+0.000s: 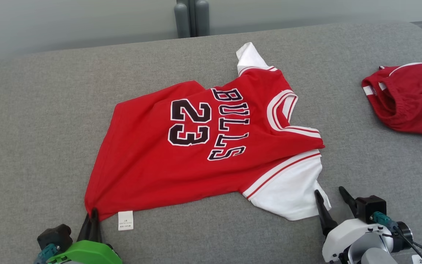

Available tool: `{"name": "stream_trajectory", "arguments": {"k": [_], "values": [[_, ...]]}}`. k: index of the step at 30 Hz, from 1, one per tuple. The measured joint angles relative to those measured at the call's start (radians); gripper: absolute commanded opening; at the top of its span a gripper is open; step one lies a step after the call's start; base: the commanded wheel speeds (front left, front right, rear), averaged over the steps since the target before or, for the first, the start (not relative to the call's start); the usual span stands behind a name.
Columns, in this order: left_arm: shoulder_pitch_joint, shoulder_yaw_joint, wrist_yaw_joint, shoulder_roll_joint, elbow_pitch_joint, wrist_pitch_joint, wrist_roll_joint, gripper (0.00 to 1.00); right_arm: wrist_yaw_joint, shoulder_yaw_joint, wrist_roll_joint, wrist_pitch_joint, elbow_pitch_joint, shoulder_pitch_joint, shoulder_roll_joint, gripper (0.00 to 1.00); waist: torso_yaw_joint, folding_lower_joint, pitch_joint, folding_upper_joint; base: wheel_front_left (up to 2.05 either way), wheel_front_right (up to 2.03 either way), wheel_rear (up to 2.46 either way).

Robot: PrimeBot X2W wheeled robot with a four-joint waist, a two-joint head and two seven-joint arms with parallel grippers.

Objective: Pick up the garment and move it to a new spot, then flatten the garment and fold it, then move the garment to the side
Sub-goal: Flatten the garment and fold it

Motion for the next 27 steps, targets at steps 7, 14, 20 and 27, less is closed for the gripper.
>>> {"name": "stream_trajectory", "arguments": {"k": [7,14,20,27], "values": [[0.003,0.002,-0.009,0.0,0.0,0.0,0.011,0.0,0.0,0.035,0.011,-0.001,0.026,0.006,0.002,1.0,0.006,0.0,-0.01,0.0,0.0,0.0,0.0],[0.011,-0.004,-0.014,-0.001,-0.002,0.001,0.021,0.0,-0.001,0.123,0.06,-0.007,0.089,0.001,-0.009,0.0,0.008,0.0,-0.025,0.0,0.0,0.0,0.0],[0.029,-0.004,-0.018,-0.001,0.0,0.001,0.029,0.0,0.0,0.119,0.101,-0.002,0.067,0.006,-0.028,0.0,0.004,0.0,-0.058,0.0,0.0,0.0,0.0],[0.053,0.001,-0.022,-0.001,-0.053,0.001,0.077,0.0,0.0,0.025,0.112,-0.001,-0.147,0.04,-0.038,0.0,-0.004,0.0,-0.129,0.0,0.0,0.0,0.0]]}}
